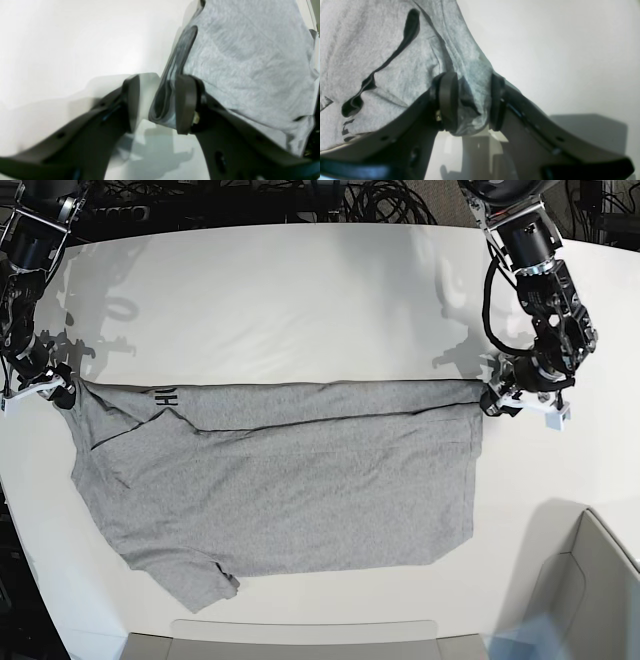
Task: Fold the T-shirt properly
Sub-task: 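Drag the folded shoulder edge with both grippers toward the robot and release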
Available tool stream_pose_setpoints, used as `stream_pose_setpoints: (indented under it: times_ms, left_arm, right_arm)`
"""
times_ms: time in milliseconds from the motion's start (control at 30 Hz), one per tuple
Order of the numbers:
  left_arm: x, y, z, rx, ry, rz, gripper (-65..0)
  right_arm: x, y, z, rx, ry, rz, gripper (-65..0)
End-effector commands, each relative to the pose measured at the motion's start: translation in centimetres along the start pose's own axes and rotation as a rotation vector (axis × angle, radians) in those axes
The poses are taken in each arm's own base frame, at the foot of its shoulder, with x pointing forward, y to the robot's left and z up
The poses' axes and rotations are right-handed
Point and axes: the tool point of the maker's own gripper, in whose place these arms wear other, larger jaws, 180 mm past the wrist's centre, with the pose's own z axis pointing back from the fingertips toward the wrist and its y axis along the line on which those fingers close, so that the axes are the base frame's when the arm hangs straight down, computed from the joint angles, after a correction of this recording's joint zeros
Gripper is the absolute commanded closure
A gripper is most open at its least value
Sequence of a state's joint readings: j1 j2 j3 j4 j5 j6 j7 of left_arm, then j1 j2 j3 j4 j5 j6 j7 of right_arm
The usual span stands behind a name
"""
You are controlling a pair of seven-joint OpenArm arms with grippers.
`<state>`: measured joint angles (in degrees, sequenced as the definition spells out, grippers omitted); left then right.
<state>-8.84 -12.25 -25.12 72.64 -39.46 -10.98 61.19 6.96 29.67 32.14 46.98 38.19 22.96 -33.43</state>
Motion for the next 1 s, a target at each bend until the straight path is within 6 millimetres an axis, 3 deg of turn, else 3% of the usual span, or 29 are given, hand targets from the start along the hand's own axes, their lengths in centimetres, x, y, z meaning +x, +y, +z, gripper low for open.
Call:
stream_pose_setpoints:
  times_ms: [0,133,233,300,367,433,600,800,967]
  left_arm:
    - [-0.2,-1.3,-0.4,-0.009,0.028,-0.053,-25.1]
    - [-2.2,-3.0,-1.8,-0.023,0.080,-0.126,-25.0]
    - [-3.3,-2.0,-2.6,-0.001,0.106,-0.104,-23.7]
    - [-3.8,-1.2,-2.8,0.011,0.123,-0.091,-18.2]
    - [-3.8,-1.0,-2.8,0.016,0.124,-0.089,-8.6]
    - [-3.8,-0.5,-2.6,0.022,0.122,-0.077,0.0]
    - [-3.2,0.9,-0.9,0.035,0.101,-0.040,0.0]
    - [-1.0,3.8,2.6,0.104,0.038,-0.099,0.0]
    - [-1.4,5.0,5.1,0.152,0.086,-0.167,0.0]
  right_arm:
    - [0.9,-0.3,0.4,-0.007,0.002,0.027,-20.1]
    - [0.8,-0.2,0.4,-0.005,0.002,0.026,-20.0]
    - [0.6,0.0,0.2,-0.003,0.010,0.034,-18.0]
    - [-0.1,0.3,-0.1,-0.003,0.051,0.080,-10.9]
    - [0.0,0.1,0.0,-0.017,0.063,0.120,0.0]
    - [0.6,0.5,0.1,-0.016,0.057,0.153,0.0]
    - [0.2,1.6,1.4,-0.004,0.066,0.250,0.0]
    - [-2.2,2.2,3.2,0.002,0.141,0.342,0.0]
    - [-5.1,2.8,5.4,0.016,0.187,0.419,0.0]
